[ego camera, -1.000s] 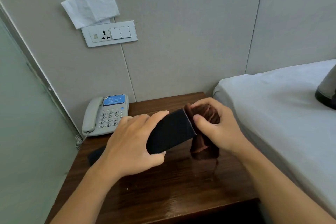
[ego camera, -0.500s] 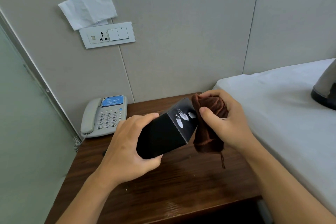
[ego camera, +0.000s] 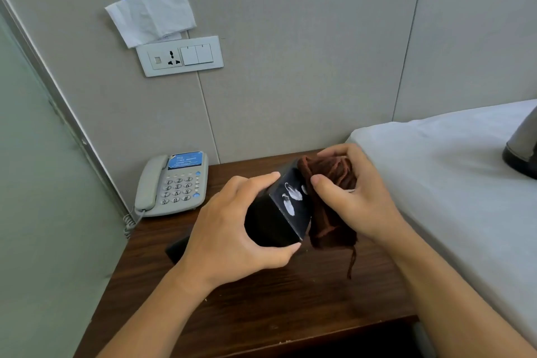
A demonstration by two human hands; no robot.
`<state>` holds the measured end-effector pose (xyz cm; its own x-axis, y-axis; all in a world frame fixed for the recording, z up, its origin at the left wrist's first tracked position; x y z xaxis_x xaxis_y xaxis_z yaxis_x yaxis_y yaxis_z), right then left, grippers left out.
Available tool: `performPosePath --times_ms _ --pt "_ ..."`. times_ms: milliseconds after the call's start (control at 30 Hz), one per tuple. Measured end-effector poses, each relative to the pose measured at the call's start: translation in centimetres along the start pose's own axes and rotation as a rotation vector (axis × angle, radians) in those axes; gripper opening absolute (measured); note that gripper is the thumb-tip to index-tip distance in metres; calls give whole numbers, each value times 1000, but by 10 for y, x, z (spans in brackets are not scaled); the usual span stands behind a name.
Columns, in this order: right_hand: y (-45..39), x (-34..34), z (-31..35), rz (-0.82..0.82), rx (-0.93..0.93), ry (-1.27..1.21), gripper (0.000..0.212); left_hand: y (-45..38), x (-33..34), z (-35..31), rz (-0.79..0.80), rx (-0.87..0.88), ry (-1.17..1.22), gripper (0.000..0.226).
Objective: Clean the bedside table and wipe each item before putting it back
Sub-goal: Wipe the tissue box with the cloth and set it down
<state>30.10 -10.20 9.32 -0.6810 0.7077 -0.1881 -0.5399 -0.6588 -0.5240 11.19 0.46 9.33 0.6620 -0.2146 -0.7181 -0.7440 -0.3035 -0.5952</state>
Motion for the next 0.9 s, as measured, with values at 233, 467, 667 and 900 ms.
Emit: performPosePath --times_ms 233,467,667,900 --pt "7 4 25 -27 -165 190 36 16 -11 21 -210 23 274 100" --pt "22 26 41 66 -239 435 38 17 -17 30 -215 36 396 99" --pt "9 20 37 -102 -6 247 35 16 -17 31 -216 32 393 99" --pt "23 34 46 -167 -113 460 20 17 -13 25 -158 48 350 102"
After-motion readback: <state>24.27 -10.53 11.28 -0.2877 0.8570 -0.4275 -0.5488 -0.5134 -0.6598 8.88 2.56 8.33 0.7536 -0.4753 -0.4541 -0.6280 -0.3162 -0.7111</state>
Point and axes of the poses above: each hand's wrist, its own y-axis away from the middle knuckle, its own x-axis out of the palm, z = x × y, the point moved 6 cm from there along -y, towards the middle knuckle, and after that the axes turned 2 degrees about y, right-handed, at the moved point
